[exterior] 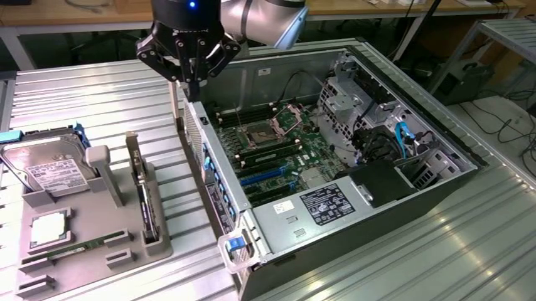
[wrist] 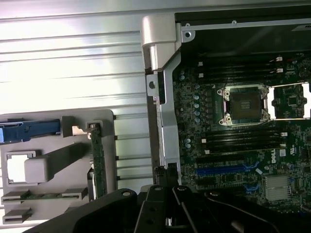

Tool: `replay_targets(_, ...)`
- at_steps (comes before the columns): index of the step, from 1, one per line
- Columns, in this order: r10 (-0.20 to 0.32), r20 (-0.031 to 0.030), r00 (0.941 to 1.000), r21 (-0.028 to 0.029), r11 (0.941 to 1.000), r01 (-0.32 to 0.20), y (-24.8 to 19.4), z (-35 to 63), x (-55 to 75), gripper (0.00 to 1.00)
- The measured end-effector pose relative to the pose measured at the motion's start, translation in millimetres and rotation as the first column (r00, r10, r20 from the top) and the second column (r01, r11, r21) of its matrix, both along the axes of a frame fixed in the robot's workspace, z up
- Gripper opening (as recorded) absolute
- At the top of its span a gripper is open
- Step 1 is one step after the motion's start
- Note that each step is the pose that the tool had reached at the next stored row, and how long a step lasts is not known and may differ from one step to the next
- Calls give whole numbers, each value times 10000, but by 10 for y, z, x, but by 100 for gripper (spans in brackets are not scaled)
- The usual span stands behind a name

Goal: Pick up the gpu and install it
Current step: 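Reach for the gpu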

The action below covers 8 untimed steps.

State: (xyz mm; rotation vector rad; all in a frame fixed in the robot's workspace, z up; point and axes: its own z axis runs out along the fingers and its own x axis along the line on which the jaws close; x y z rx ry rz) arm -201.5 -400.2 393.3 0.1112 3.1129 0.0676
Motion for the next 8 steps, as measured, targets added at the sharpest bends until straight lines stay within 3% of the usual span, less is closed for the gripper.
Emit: replay_targets(8,8,1,10000,1,10000,-8,-3,-1,-79,11)
